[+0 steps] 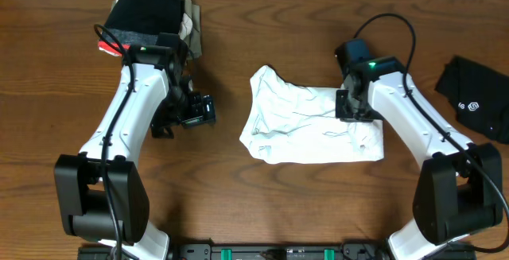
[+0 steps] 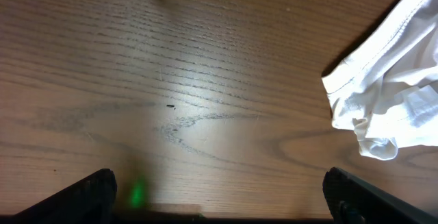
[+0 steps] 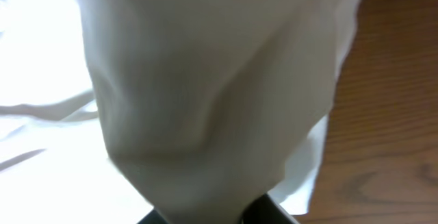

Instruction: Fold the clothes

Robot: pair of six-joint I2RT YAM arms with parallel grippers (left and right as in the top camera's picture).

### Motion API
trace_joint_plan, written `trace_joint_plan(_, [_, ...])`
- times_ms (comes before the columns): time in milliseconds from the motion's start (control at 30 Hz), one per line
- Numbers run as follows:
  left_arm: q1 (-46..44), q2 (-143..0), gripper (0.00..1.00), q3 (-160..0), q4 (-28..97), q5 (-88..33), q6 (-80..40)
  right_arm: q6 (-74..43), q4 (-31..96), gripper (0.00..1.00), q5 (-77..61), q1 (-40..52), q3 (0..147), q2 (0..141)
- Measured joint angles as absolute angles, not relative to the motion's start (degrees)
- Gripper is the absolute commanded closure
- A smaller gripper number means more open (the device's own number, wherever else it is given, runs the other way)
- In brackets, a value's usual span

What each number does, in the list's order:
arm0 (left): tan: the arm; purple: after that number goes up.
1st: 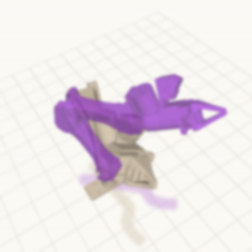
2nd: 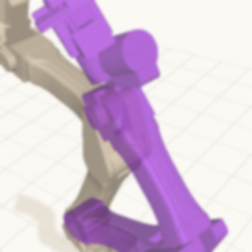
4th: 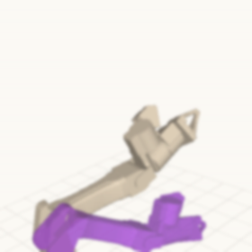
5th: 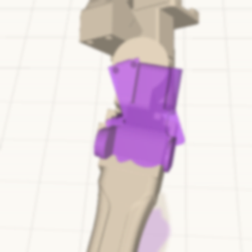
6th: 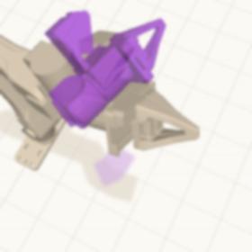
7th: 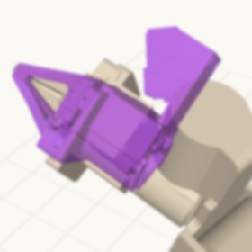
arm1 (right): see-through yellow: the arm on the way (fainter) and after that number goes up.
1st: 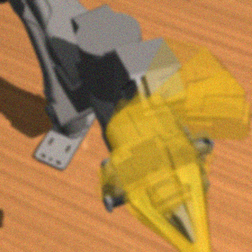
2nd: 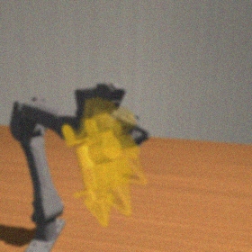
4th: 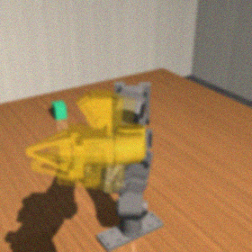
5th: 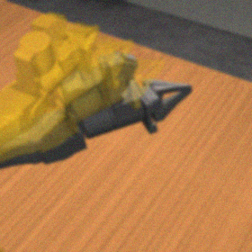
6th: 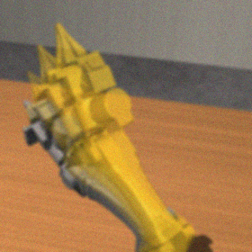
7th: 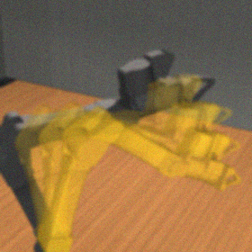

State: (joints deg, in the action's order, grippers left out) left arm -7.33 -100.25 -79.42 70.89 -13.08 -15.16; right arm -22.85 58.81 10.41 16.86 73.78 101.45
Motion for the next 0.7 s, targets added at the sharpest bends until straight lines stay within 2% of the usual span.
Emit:
trace_joint_plan(67, [-7.33,-100.25,0.02,-79.42,70.89,-13.08,-15.16,-23.42,58.63,0.67,10.07,17.5,73.78,101.62])
trace_joint_plan(133, [-7.33,-100.25,0.02,-79.42,70.89,-13.08,-15.16,-23.44,58.61,0.48,9.69,18.17,73.78,102.1])
trace_joint_plan(200, [-7.33,-100.25,0.02,-79.42,70.96,-13.08,-15.16,-23.88,58.63,0.4,9.45,18.7,73.78,102.78])
trace_joint_plan(533, [-7.33,-100.25,0.02,-79.42,71.13,-13.08,-15.16,-24.84,59.92,0.37,5.06,18.92,74.85,105.69])
trace_joint_plan(700, [-7.33,-100.25,0.02,-79.42,71.13,-13.08,-15.16,-23.11,60.45,0.38,-3.36,16.6,78.81,102.48])
